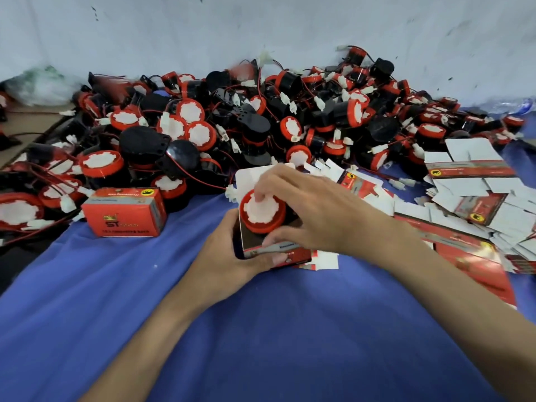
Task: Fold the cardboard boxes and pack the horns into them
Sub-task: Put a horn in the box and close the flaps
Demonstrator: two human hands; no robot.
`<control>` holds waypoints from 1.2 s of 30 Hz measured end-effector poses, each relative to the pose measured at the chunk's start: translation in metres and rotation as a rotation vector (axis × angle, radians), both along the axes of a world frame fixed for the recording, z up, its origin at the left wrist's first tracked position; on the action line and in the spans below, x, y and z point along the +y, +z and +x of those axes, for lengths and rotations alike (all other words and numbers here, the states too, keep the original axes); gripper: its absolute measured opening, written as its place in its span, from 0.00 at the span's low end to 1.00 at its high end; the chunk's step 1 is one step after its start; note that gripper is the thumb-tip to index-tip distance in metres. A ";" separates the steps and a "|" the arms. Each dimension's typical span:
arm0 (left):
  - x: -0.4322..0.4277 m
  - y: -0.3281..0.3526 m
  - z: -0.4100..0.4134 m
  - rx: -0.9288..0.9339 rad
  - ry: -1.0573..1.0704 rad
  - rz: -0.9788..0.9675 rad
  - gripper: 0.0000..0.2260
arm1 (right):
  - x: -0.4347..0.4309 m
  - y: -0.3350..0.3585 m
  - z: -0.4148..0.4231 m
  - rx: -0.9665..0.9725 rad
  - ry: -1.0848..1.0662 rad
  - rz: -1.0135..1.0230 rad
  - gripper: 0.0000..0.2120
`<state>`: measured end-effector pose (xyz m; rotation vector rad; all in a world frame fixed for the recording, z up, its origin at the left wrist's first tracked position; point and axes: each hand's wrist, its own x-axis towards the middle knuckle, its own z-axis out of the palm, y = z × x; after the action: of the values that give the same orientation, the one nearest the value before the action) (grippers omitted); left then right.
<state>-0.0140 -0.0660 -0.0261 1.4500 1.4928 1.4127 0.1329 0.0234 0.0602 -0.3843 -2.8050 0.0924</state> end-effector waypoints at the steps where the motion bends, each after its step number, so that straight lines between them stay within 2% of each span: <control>1: 0.000 -0.001 0.000 -0.003 -0.005 -0.007 0.34 | -0.002 -0.003 0.002 0.012 -0.007 0.058 0.21; 4: -0.002 -0.003 0.000 0.077 0.016 -0.042 0.33 | -0.012 -0.012 0.010 -0.001 -0.028 0.201 0.18; 7: -0.002 -0.004 0.001 0.133 0.004 -0.040 0.30 | -0.021 -0.017 0.012 -0.159 -0.102 0.181 0.22; 11: -0.004 -0.002 0.004 0.156 -0.010 -0.040 0.30 | -0.024 -0.010 0.023 -0.240 -0.166 0.194 0.23; 14: -0.004 -0.003 0.004 0.112 -0.035 -0.067 0.25 | -0.013 -0.005 0.031 -0.187 -0.173 0.257 0.16; 16: -0.005 -0.003 0.003 0.005 -0.088 -0.066 0.23 | -0.012 -0.008 0.029 -0.156 -0.146 0.201 0.15; 18: -0.006 -0.003 0.005 -0.087 -0.098 -0.056 0.22 | -0.015 -0.019 0.023 -0.217 -0.140 0.213 0.14; 21: -0.004 -0.003 0.007 -0.057 -0.031 -0.048 0.16 | -0.019 -0.026 0.021 -0.274 -0.109 0.174 0.14; 24: -0.002 -0.003 0.008 0.048 0.011 -0.060 0.17 | -0.014 -0.008 0.029 -0.273 -0.119 0.013 0.21; 27: -0.001 -0.002 0.009 0.075 0.029 -0.101 0.20 | -0.018 0.008 0.041 -0.255 -0.176 0.010 0.24; 31: 0.004 0.002 0.009 0.045 0.060 -0.161 0.22 | -0.027 0.027 0.056 -0.329 -0.420 0.163 0.13; 33: 0.005 0.004 0.010 0.012 0.078 -0.191 0.21 | -0.026 0.035 0.057 -0.247 -0.368 0.131 0.09; 36: 0.006 0.004 0.012 -0.025 0.072 -0.202 0.22 | -0.025 0.033 0.046 0.040 -0.190 -0.098 0.07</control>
<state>-0.0017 -0.0600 -0.0222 1.2620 1.6354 1.2752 0.1786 -0.0011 0.0929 -0.6628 -2.7161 0.1938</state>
